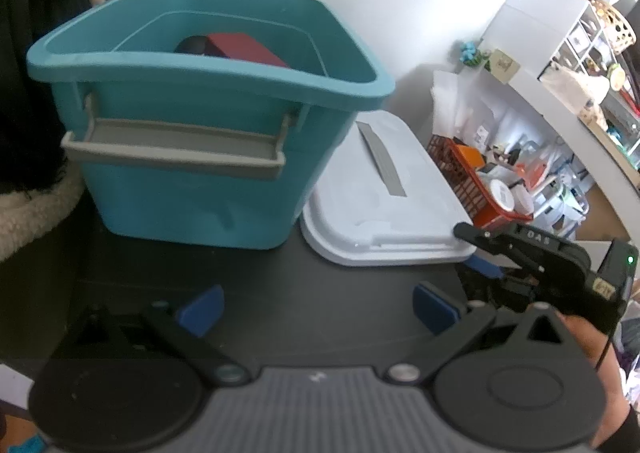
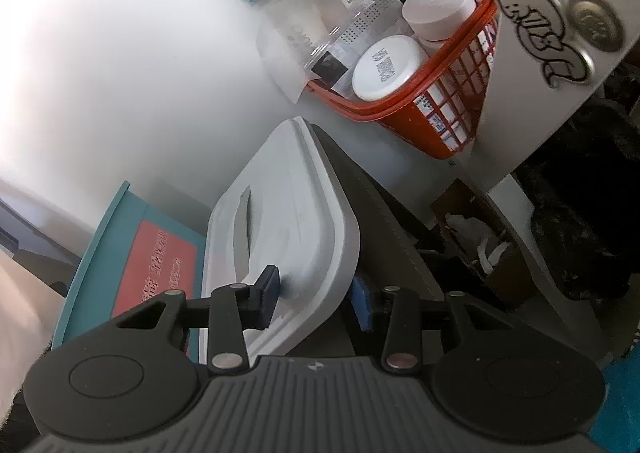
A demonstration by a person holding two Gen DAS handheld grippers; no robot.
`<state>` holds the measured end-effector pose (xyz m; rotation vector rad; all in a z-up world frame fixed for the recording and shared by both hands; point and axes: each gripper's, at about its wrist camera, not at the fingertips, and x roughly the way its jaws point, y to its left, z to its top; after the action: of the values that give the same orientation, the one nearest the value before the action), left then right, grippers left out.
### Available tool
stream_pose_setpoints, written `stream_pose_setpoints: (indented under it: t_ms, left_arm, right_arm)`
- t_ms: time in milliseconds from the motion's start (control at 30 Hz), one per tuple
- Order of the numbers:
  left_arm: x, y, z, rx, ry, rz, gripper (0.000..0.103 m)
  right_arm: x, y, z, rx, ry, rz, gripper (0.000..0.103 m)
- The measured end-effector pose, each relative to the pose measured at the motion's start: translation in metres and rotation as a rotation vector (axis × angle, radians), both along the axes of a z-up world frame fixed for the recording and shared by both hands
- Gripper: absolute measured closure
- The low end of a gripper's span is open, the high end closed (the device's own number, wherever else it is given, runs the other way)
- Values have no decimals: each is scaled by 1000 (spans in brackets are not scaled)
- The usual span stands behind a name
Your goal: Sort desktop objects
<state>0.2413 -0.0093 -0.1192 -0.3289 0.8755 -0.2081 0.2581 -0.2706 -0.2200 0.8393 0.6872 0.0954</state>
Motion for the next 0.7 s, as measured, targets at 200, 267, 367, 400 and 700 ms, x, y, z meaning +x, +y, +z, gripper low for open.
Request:
stream_pose_setpoints:
  t_ms: [200,267,367,400,700]
  left_arm:
    - [-3,0,4,0,-9,-1,1]
    - [-4,1,5,0,-11,1,1]
    - [-6,2,6,0,-12,3,1]
    - [-5,1,5,0,-10,4,1]
    - [1,-3,0,4,4,0,1]
  right_arm:
    - [-4,-1,4,-6,-4,-1,65]
    - [-4,-1,5,-9,-2,0,65]
    - [-3,-2,1,-2,17,-5,63]
    - [-3,-3,-1,-3,25,-9,62]
    - [3,-7,-5,20,-14,-29,26]
